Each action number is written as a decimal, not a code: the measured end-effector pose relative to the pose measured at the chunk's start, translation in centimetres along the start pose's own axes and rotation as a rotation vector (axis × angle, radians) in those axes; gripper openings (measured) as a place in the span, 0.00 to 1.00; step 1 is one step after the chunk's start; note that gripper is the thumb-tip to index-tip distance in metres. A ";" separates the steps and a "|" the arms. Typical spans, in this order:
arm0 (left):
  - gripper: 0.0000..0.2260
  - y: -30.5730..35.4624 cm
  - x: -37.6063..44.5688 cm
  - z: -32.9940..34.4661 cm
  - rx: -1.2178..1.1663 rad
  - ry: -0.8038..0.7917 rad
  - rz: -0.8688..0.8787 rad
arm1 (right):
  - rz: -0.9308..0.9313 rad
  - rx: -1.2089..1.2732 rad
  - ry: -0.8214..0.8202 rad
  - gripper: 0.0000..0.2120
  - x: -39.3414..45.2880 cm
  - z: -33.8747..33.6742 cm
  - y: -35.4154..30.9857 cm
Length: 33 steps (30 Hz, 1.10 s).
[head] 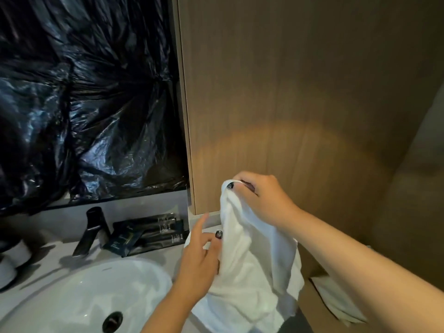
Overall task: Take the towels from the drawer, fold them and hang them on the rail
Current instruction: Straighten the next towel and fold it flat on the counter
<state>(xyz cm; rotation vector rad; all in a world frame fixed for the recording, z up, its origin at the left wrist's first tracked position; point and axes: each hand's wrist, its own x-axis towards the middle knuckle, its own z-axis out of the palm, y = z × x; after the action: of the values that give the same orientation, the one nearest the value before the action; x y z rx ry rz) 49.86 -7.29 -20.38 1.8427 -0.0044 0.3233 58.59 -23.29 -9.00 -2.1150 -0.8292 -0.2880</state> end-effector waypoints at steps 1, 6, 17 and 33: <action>0.25 0.4 0.1 -0.7 -0.026 -0.008 -0.018 | -0.023 -0.030 0.002 0.09 -0.1 -0.2 -1.4; 0.14 3.6 0.3 -3.2 0.070 -0.082 0.096 | -0.166 -0.216 0.033 0.08 -0.4 -1.7 -7.5; 0.11 7.9 -4.0 -7.1 -0.081 0.129 0.277 | -0.178 -0.559 0.162 0.10 -5.5 -6.1 -11.4; 0.06 11.7 -10.2 -5.6 0.107 0.094 0.189 | -0.044 -0.688 0.312 0.10 -13.3 -13.2 -15.6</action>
<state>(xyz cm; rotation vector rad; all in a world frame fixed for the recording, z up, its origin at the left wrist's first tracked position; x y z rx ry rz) 36.82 -7.10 -10.24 1.9359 -0.0980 0.5516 39.41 -32.71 2.83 -2.5746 -0.6415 -1.0177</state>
